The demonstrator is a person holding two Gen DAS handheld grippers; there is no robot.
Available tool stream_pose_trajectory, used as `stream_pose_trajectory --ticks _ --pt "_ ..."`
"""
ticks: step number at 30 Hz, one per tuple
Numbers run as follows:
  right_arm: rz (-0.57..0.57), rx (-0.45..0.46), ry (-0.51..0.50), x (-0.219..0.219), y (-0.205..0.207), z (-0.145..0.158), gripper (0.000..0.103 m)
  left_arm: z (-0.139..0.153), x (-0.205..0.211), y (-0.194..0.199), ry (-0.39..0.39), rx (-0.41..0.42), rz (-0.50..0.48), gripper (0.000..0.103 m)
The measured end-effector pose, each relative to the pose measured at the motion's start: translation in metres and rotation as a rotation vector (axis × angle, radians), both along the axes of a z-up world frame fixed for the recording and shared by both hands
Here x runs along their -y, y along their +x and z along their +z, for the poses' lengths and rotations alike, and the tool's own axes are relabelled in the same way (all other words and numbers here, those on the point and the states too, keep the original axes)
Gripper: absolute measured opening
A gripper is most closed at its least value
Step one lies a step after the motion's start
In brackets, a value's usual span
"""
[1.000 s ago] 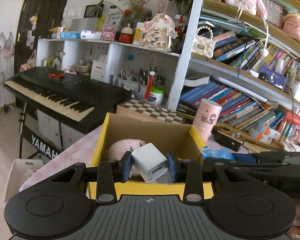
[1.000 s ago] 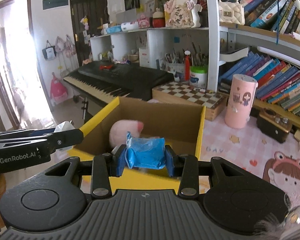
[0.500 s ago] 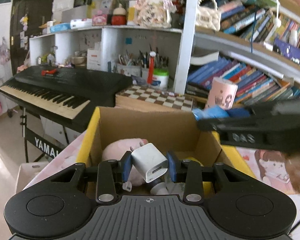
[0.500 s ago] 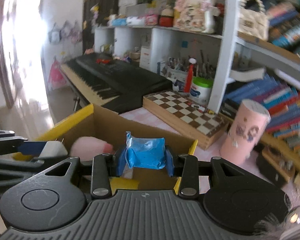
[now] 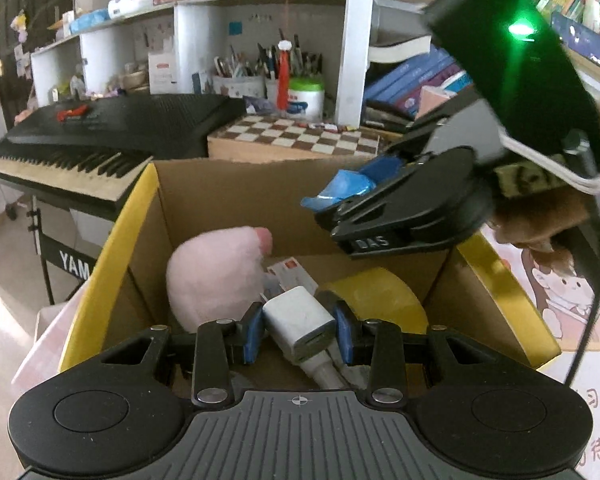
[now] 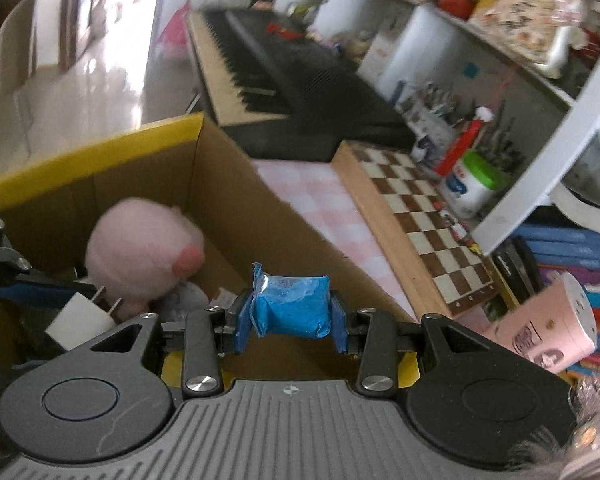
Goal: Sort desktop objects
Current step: 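Lower into the box and open the right tool while the left tool releases the cube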
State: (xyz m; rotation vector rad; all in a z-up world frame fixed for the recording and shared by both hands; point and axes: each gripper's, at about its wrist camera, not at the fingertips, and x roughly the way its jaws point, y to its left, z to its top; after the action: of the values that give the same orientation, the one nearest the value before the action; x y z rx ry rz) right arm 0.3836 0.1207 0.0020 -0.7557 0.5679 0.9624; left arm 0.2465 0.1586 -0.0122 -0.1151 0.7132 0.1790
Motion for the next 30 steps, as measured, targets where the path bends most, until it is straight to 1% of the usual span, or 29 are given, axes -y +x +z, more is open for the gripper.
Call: stream_pose_trajectory --ticks 9,11,22,23,24,25,29,30 --pt "0.050 -0.038 -0.151 -0.015 0.011 -0.026 0.036 -0.008 0.002 0.004 -0.009 -0.026 0.002 0.035" --pt "0.039 -0.057 -0.147 -0.015 0.015 -0.028 0.036 -0.009 0.002 0.005 -0.012 -0.028 0.004 0.035" --pt "0.019 -0.068 -0.143 -0.018 0.022 -0.029 0.037 -0.012 0.003 0.005 -0.035 -0.024 -0.002 0.036" --pt "0.018 -0.066 -0.142 -0.018 0.022 -0.029 0.038 -0.011 0.003 0.003 -0.033 -0.016 0.001 0.036" --pt "0.020 -0.063 -0.138 -0.018 0.021 -0.028 0.043 -0.010 0.003 0.002 -0.030 -0.007 0.005 0.036" --pt "0.019 -0.058 -0.134 -0.018 0.020 -0.028 0.045 -0.009 0.003 0.000 -0.030 0.006 0.009 0.036" --pt "0.004 -0.059 -0.105 -0.014 0.016 -0.023 0.049 -0.001 0.001 -0.006 -0.026 0.040 0.024 0.038" --pt "-0.002 -0.056 -0.093 -0.013 0.015 -0.020 0.051 0.001 0.001 -0.008 -0.022 0.047 0.028 0.040"
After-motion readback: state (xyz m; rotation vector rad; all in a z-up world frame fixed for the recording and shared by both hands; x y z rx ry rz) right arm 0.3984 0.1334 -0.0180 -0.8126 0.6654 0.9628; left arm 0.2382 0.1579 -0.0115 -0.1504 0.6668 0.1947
